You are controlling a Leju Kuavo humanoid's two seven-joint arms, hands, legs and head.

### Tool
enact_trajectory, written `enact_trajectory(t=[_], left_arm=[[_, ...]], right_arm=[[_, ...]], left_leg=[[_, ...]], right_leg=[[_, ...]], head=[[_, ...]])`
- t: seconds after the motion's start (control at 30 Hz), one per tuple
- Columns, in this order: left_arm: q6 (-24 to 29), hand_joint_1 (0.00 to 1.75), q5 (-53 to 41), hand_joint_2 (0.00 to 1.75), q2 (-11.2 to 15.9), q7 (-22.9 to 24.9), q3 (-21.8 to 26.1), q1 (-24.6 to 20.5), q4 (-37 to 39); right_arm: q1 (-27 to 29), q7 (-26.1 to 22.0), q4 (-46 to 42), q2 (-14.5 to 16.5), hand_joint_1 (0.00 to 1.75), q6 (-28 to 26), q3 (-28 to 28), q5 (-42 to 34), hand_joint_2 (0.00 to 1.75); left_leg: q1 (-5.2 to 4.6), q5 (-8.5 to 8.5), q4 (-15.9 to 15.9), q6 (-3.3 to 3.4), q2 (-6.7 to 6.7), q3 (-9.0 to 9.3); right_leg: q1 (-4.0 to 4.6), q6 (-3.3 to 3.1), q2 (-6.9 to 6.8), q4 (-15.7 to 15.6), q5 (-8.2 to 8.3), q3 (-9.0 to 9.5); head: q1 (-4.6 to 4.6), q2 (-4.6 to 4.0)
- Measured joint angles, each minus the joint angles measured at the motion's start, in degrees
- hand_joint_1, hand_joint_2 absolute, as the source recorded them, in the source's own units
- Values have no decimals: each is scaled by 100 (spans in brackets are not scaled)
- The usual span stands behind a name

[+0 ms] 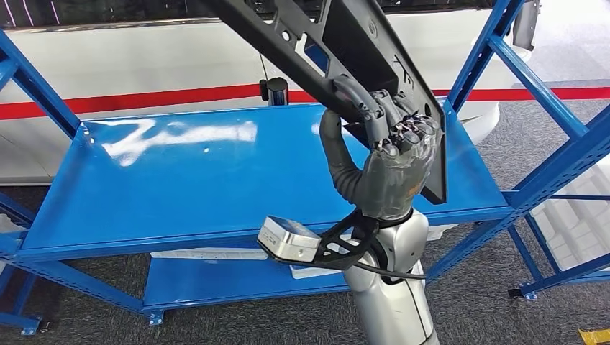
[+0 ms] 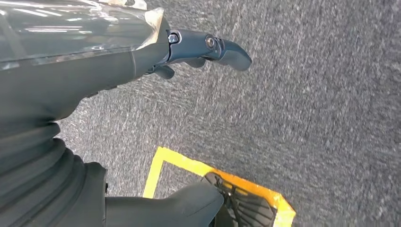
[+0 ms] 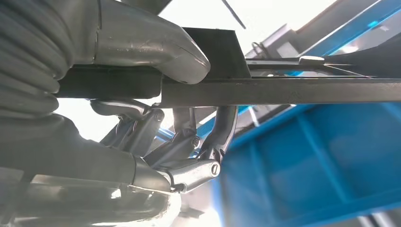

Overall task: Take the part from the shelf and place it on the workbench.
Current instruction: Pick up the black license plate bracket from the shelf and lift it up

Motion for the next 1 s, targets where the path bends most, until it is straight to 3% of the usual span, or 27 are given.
enact_trajectory(t=[0.23, 0.27, 0.33, 0.4, 0.43, 0.47, 0.53, 0.57, 0.63, 0.73, 0.77, 0.83, 0.9, 0.93, 0.97, 1.0], left_arm=[[-442, 0, 8, 175, -10, -148, -1, -13, -96], [-488, 0, 8, 175, -15, -170, -1, -21, -113], [-543, 0, 7, 175, -25, -203, -3, -37, -140], [-567, 0, 7, 175, -31, -210, -4, -44, -156], [-574, 0, 7, 175, -33, -211, -5, -45, -160], [-580, 0, 7, 175, -37, -211, -5, -45, -162], [-586, 0, 7, 175, -45, -211, -5, -47, -167], [-587, 0, 7, 175, -49, -211, -5, -48, -175], [-587, 0, 7, 175, -51, -212, -5, -52, -196], [-590, 0, 7, 175, -48, -213, -5, -50, -215], [-599, 0, 7, 175, -49, -214, -5, -47, -217], [-638, 0, -4, 175, -51, -219, -9, -49, -220], [-704, 0, -39, 175, -49, -216, -21, -52, -226], [-735, 0, -64, 175, -43, -204, -29, -53, -228], [-759, 0, -92, 175, -37, -185, -40, -55, -230], [-774, 0, -119, 175, -27, -161, -55, -60, -231]], right_arm=[[307, -304, -239, 115, 175, 0, -510, -448, 175], [342, -325, -302, 114, 175, 0, -570, -467, 175], [420, -340, -400, 111, 175, 0, -673, -476, 175], [504, -343, -445, 109, 175, 0, -748, -476, 175], [542, -343, -460, 109, 175, 0, -779, -476, 175], [569, -343, -475, 109, 175, 0, -804, -476, 175], [592, -345, -507, 110, 175, 0, -835, -475, 175], [598, -347, -523, 111, 175, 0, -843, -474, 175], [612, -351, -553, 115, 175, 0, -859, -475, 175], [630, -352, -570, 124, 175, 0, -888, -470, 175], [636, -351, -577, 131, 175, 0, -898, -463, 175], [664, -332, -608, 140, 175, 0, -921, -412, 175], [713, -259, -657, 130, 175, 0, -947, -303, 175], [745, -207, -688, 120, 175, 0, -959, -244, 175], [776, -162, -727, 108, 175, 0, -970, -208, 175], [798, -128, -775, 97, 175, 0, -980, -186, 175]], left_leg=[[-30, -5, -23, 147, 13, 39], [-14, 9, -56, 170, 25, 56], [0, 20, -86, 195, 46, 70], [0, 22, -84, 195, 55, 64], [1, 26, -81, 190, 55, 61], [5, 31, -75, 180, 54, 59], [9, 41, -42, 136, 46, 48], [5, 47, -21, 102, 40, 42], [-18, 57, 38, 28, 29, 17], [16, 11, 152, -56, 30, -98], [36, -128, 285, -83, 36, -170], [52, -612, 859, -121, 45, -376], [53, -991, 1507, -130, 43, -528], [52, -1026, 1616, -120, 43, -486], [52, -958, 1496, -99, 43, -330], [50, -830, 1181, -70, 42, -75]], right_leg=[[-44, 87, -6, 86, -88, 12], [-41, 72, -10, 278, -205, -66], [-41, 19, -17, 1009, -565, -414], [-42, 27, -17, 1693, -799, -766], [-45, 72, -18, 1745, -766, -796], [-55, 132, -22, 1551, -639, -702], [-95, 231, -54, 755, -296, -292], [-95, 238, -64, 464, -141, -137], [-90, 152, -67, 273, -18, -79], [-115, -10, -49, 342, 42, -201], [-113, -65, -51, 357, 78, -246], [-79, -160, -58, 367, 158, -349], [-37, -202, -69, 375, 227, -440], [-16, -208, -72, 377, 256, -479], [-1, -204, -73, 380, 281, -513], [11, -199, -71, 381, 303, -539]], head=[[2, 0], [12, 0], [35, 0], [49, 0], [54, 0], [60, 0], [68, 0], [72, 0], [68, 0], [35, 0], [28, 0], [9, 0], [2, 0], [2, 0], [2, 0], [1, 0]])
